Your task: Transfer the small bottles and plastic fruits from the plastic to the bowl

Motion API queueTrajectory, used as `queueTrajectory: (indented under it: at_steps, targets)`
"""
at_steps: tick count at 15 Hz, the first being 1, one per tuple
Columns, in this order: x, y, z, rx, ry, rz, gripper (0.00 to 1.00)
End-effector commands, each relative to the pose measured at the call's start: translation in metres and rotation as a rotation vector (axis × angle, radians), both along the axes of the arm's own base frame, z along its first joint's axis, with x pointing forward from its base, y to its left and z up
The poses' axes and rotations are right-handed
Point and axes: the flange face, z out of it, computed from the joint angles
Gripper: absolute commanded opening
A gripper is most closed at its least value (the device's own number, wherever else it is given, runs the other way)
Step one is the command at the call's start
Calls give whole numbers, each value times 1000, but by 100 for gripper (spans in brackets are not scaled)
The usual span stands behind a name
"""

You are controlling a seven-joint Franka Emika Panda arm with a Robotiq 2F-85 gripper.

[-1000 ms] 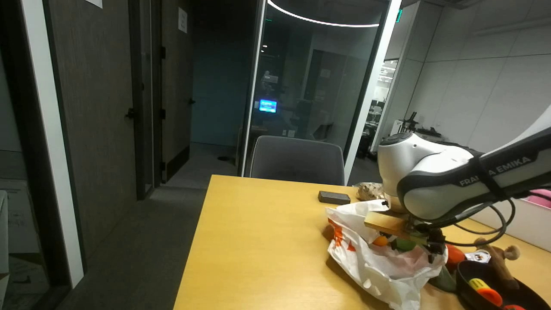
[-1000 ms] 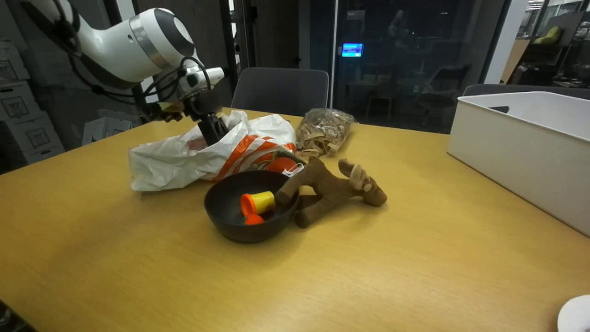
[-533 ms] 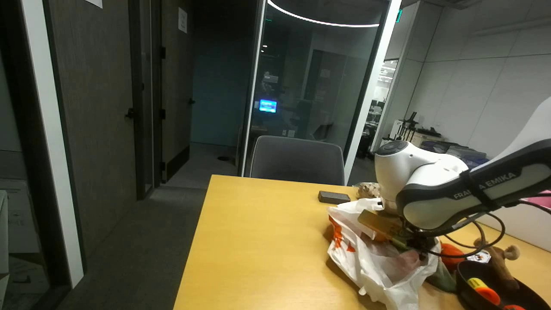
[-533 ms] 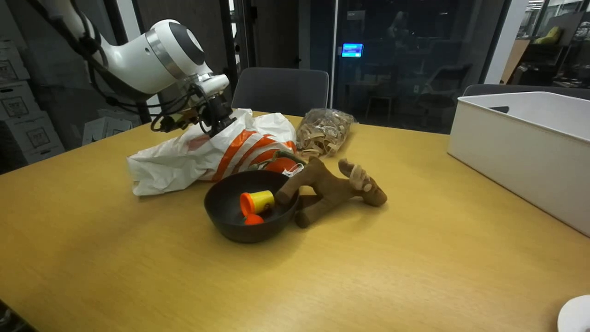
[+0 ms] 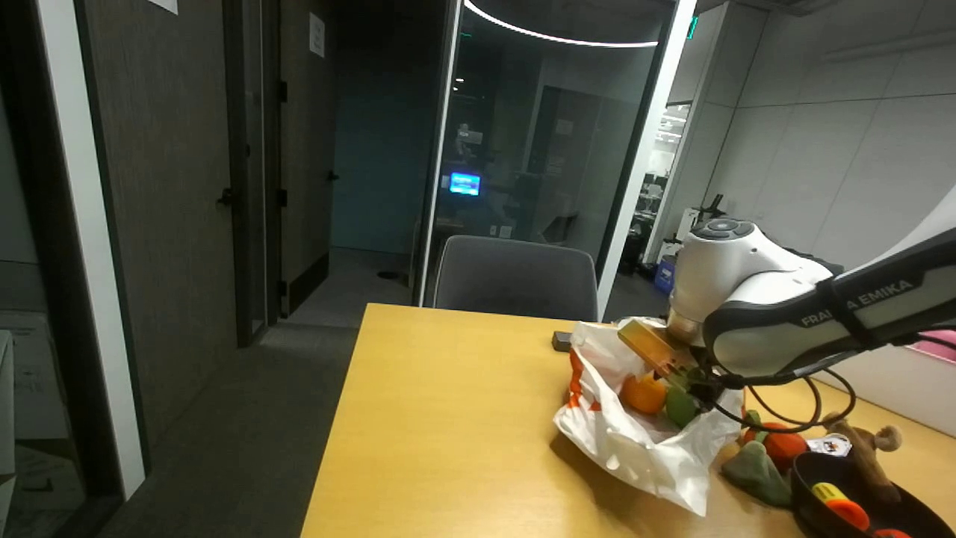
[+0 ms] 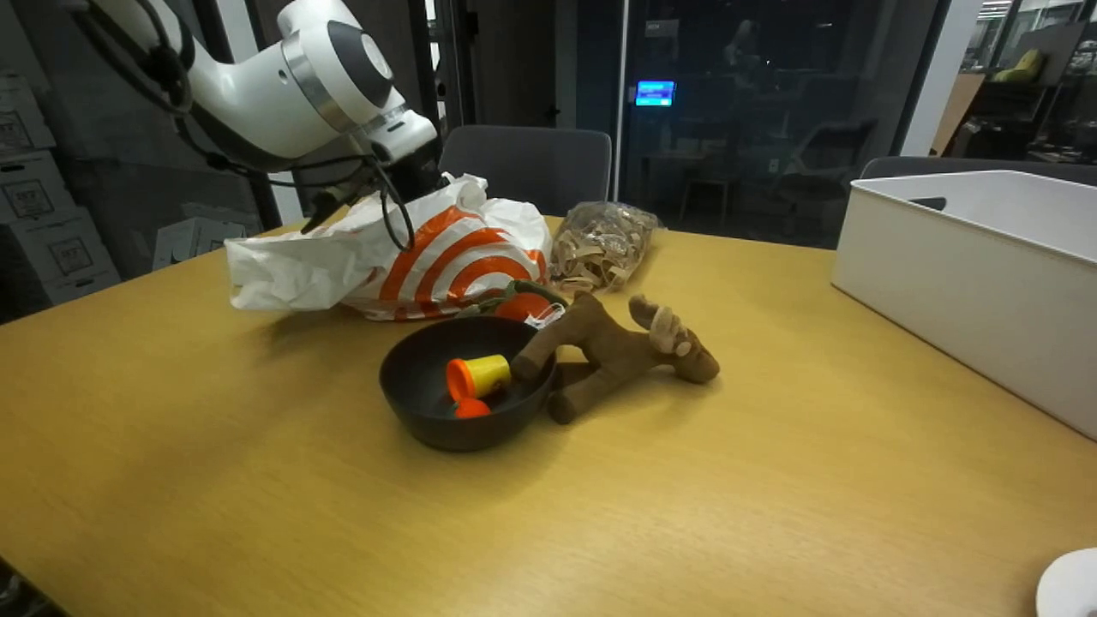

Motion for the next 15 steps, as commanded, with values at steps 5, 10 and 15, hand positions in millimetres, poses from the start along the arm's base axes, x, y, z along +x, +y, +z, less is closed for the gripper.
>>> queueTrajectory:
  at_steps: [5,10,15]
  targets:
    - [14,13,12,63,-116,32,100]
    - [25,17,1,92,-107,25,100]
    - [52,17,-13,103,-63,-42,100]
